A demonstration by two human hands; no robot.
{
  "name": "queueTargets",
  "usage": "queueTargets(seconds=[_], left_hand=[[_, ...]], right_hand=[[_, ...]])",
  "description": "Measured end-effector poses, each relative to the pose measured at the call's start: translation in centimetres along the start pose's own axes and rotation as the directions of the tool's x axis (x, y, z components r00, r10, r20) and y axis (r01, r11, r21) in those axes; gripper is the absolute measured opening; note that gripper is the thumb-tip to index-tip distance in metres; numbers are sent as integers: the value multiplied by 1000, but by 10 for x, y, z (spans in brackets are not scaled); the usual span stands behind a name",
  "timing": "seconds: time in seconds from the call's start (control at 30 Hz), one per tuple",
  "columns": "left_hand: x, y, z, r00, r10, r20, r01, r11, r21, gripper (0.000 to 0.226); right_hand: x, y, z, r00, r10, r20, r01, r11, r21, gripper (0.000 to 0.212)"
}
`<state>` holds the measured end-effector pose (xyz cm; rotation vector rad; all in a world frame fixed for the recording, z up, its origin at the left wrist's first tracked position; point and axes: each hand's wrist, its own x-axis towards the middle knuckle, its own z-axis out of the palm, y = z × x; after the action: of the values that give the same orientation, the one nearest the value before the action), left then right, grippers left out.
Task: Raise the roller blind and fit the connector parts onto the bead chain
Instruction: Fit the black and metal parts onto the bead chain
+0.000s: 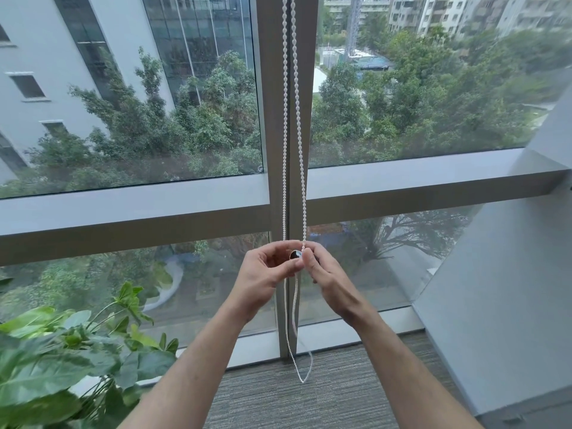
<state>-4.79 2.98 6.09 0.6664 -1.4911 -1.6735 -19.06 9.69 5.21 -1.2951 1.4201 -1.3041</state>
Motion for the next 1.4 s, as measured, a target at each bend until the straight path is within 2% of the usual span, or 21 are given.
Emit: queueTargets(seconds=[0.1, 0.23, 0.4, 0.57, 0.67, 0.73, 0.83, 0.97, 1.2, 1.4], left_hand=[[-2, -4, 3, 999, 31, 7, -31, 999, -35, 27], [-3, -6, 0, 998, 2, 59, -4, 999, 37, 25], [-4, -3, -6, 994, -37, 107, 27, 995, 94, 27], [-8, -1, -13, 987, -53, 150, 13, 967, 254, 32], [-9, 0, -13, 989, -69, 129, 30, 958, 284, 36], [-9, 0, -10, 992, -56, 117, 21, 959, 283, 28], [-9, -3, -9, 995, -23, 97, -15, 928, 373, 13], [-12, -8, -13, 996, -12, 93, -30, 902, 431, 5], [-27, -36, -24, 999, 6, 35, -22, 878, 478, 14], [-44, -64, -30, 999, -8, 36, -11, 863, 506, 20]], right_hand=[[2, 0, 0, 999, 27, -43, -28, 999, -18, 42], [2, 4, -1, 994, 18, -103, -20, 1000, -17, 26], [1, 10, 3, 976, -48, -212, 5, 980, -201, 22], [-2, 20, 5, 964, -143, -223, 44, 915, -400, 14], [-4, 26, 7, 964, -164, -211, 50, 886, -460, 27], [-6, 31, 10, 964, -158, -214, 41, 883, -468, 29], [-10, 39, 15, 958, -165, -234, 35, 878, -476, 17], [-18, 50, 21, 959, -161, -235, 24, 869, -494, 26], [-37, 79, 35, 965, -91, -248, -40, 878, -478, 34], [-58, 115, 51, 964, 34, -264, -154, 879, -452, 34]])
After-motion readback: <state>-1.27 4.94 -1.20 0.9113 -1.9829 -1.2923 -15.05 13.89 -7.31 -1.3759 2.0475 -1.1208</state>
